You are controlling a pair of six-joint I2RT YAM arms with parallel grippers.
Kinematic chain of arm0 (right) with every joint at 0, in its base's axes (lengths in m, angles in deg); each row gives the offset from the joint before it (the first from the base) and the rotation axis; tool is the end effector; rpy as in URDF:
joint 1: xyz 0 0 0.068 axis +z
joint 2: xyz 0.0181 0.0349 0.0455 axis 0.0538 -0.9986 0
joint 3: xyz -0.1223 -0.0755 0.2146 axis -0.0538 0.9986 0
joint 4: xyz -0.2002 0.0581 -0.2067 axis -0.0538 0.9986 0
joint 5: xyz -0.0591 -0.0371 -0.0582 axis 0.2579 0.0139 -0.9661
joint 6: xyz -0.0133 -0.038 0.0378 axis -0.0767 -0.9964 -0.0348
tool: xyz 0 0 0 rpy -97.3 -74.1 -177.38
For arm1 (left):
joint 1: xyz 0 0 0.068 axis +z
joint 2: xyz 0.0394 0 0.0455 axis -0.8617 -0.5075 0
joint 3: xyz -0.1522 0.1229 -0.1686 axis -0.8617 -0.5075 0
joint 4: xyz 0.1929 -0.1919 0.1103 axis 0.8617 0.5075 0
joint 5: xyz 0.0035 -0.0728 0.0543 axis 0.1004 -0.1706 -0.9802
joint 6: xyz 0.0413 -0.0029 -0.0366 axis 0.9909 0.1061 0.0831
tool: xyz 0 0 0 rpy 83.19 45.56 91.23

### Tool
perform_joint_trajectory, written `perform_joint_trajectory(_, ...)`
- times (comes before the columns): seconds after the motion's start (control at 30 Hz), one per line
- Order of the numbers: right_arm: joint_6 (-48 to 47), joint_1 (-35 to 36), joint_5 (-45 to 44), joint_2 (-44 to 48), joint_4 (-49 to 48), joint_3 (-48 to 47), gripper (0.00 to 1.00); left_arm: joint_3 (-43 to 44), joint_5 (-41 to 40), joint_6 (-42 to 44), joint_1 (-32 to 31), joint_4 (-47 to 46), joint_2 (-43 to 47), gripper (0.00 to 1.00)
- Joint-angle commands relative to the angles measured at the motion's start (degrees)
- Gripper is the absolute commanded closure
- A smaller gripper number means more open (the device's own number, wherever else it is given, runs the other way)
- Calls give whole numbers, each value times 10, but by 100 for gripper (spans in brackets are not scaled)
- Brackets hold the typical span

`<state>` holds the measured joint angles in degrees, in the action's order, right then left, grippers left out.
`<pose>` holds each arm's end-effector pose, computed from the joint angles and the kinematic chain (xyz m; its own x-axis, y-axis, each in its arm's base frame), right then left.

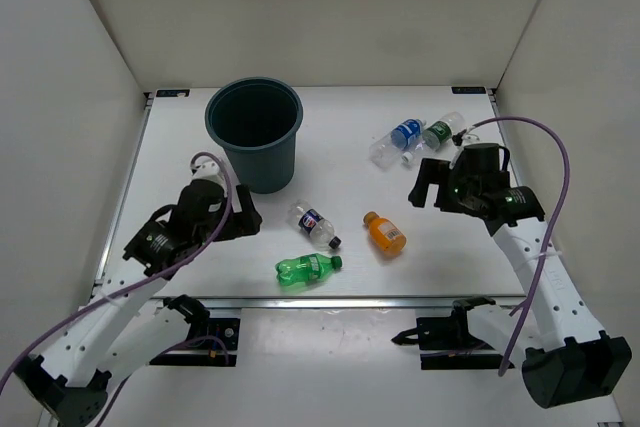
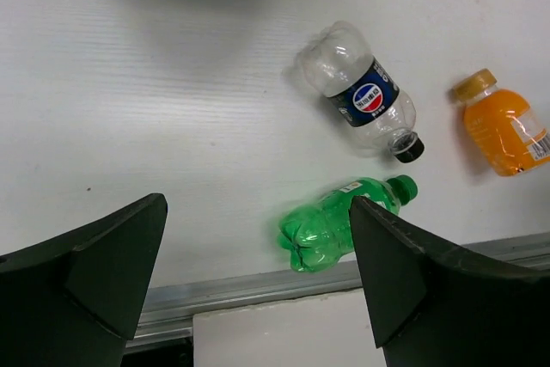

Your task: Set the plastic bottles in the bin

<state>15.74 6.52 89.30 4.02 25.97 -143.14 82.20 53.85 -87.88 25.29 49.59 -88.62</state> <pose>0.2326 0.0440 0.3086 -0.7268 0.1659 -0.6665 -0.0461 0.9564 0.2884 0.1695 -0.1062 0.2949 -0.7243 -0.1577 -0.6712 0.0460 0.9603 -0.2753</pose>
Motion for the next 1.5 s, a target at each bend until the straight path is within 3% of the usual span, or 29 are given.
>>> perform_joint_trajectory(0.0,-10,22,-33,-10,32,3,1,-16,-23,-35,16,31,25,2)
perform_joint_trajectory(0.17,-29,36,-19,1,0,16,1,-41,-37,-108,13,14,18,1)
perform_joint_trajectory(0.27,-25,97,-90,-2,-5,16,1,-37,-44,-150,0,-10,-19,1)
perform_joint_trajectory(0.4,-21,117,-120,-19,-9,13,0,-25,-88,-213,-44,-58,-80,1)
perform_joint_trajectory(0.5,-18,93,-108,-13,-14,31,1,-25,-80,-237,-48,-110,-144,1)
perform_joint_trajectory(0.63,-15,51,-100,25,-16,54,1,7,-127,-249,-79,-144,-221,2)
perform_joint_trajectory(0.83,-18,16,-104,63,-3,87,1,36,-111,-266,-123,-208,-310,2)
perform_joint_trajectory(1.0,-14,9,-119,80,10,101,0,81,-115,-273,-150,-200,-397,2)
perform_joint_trajectory(1.3,-19,-25,-94,125,2,136,0,89,-116,-271,-152,-213,-478,1)
perform_joint_trajectory(1.37,-13,-17,-98,124,4,136,1,91,-120,-266,-153,-225,-494,4)
perform_joint_trajectory(1.47,-3,2,-115,124,-2,142,1,107,-102,-248,-147,-227,-513,20)
